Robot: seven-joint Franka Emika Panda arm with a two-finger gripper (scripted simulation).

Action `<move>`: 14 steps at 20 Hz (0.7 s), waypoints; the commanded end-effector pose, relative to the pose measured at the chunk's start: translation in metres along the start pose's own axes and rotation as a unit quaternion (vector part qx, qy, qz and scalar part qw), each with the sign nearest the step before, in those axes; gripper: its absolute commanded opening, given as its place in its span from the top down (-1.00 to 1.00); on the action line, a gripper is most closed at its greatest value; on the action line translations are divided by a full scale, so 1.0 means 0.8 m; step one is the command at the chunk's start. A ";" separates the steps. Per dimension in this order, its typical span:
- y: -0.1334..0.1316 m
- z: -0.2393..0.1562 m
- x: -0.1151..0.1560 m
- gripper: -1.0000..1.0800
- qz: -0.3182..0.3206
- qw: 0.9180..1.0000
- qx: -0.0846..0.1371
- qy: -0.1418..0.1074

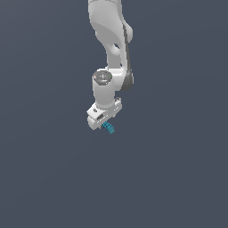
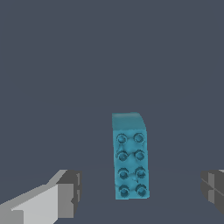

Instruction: Pick up the object and move it to a goal position.

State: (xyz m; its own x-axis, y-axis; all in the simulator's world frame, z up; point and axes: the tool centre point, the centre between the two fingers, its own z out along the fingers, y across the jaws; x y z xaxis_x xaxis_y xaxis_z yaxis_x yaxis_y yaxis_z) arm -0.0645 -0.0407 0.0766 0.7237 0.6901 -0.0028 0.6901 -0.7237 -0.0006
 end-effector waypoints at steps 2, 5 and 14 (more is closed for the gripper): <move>-0.002 0.004 -0.002 -0.92 -0.016 1.000 0.000 0.001; -0.003 0.005 -0.003 -0.92 -0.021 1.000 0.000 0.001; -0.003 0.025 -0.003 -0.92 -0.020 1.000 0.000 0.001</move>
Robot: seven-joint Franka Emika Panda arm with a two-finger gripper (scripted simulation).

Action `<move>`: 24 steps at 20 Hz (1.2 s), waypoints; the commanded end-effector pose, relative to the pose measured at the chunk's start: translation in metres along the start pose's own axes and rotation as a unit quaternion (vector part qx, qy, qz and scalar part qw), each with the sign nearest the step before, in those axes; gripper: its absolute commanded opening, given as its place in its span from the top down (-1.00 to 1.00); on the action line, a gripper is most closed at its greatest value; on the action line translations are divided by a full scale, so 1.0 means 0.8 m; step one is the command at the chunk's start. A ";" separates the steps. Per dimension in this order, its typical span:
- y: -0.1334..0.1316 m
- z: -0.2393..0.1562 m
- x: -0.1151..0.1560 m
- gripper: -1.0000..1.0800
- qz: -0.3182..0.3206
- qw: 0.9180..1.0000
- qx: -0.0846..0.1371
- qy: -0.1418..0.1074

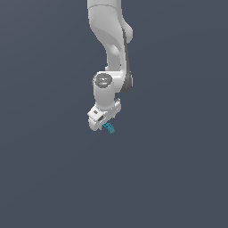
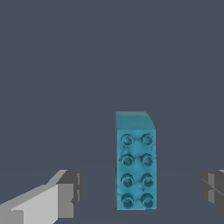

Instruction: Pick up the object and move it to a goal position.

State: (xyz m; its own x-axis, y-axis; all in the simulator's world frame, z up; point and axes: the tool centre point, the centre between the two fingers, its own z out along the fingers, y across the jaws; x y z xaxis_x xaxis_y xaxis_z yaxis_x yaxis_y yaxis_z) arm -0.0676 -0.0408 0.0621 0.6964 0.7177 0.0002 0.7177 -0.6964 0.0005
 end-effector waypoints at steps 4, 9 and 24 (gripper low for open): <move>-0.001 0.032 -0.001 -0.92 -0.002 1.000 0.000 0.000; -0.001 0.049 -0.001 -0.92 -0.002 1.000 0.000 0.000; -0.002 0.049 0.000 1.00 -0.002 1.000 0.000 0.000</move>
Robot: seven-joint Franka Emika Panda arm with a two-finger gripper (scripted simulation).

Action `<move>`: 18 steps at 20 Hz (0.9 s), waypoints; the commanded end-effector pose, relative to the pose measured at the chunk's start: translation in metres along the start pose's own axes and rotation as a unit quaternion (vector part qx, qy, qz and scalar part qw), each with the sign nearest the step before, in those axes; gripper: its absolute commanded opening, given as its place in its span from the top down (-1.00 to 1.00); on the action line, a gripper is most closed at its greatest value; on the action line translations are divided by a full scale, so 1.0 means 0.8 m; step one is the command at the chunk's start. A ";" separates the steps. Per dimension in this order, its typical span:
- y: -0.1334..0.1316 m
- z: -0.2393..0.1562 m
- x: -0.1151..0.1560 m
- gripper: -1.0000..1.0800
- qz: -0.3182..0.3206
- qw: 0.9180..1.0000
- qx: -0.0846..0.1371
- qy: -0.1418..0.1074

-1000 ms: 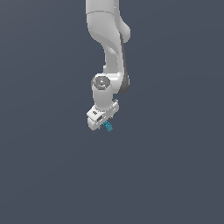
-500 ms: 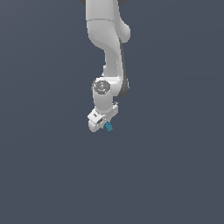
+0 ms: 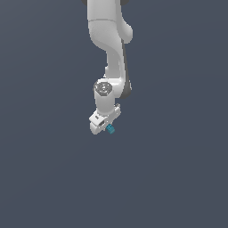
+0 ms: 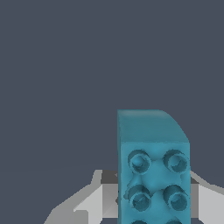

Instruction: Pick up the object and move it to a goal position.

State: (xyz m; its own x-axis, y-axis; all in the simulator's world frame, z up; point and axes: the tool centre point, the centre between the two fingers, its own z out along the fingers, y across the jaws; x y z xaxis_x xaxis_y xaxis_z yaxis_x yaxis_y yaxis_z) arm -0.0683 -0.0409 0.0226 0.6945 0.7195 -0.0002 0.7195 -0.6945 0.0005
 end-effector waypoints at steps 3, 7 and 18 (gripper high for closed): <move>-0.010 -0.005 0.006 1.00 0.000 1.000 0.000 0.000; -0.035 -0.016 0.019 1.00 0.000 1.000 0.000 0.000; -0.139 -0.064 0.076 1.00 0.000 1.000 0.000 0.000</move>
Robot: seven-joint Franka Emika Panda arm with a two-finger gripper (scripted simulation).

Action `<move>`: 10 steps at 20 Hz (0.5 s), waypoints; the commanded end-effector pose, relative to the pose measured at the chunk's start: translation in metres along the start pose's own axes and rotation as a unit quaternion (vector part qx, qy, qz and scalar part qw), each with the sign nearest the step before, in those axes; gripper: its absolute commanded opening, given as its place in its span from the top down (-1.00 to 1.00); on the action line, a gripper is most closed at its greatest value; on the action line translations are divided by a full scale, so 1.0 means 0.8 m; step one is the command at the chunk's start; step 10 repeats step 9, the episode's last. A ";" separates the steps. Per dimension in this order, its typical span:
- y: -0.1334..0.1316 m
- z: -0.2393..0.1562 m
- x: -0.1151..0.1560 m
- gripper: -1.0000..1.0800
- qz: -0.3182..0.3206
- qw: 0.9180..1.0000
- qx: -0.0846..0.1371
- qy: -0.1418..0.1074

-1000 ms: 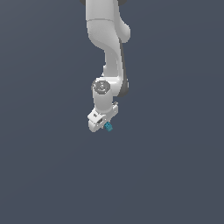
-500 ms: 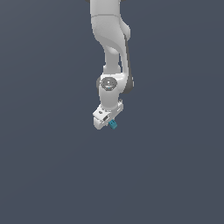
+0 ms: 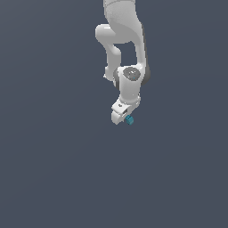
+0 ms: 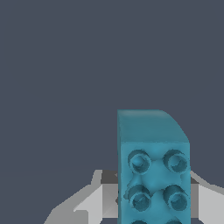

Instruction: Pick up the object and move it to a goal position.

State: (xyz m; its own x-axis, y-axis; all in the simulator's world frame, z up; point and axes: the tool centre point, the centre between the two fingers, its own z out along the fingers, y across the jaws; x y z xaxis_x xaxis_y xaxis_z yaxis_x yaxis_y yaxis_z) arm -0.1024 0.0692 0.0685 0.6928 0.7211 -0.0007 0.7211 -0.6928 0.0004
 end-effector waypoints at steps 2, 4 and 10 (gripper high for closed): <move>-0.025 -0.012 0.014 1.00 0.001 1.000 0.000 0.000; -0.034 -0.017 0.020 1.00 0.001 1.000 0.000 0.000; -0.042 -0.021 0.027 1.00 0.001 1.000 0.000 0.000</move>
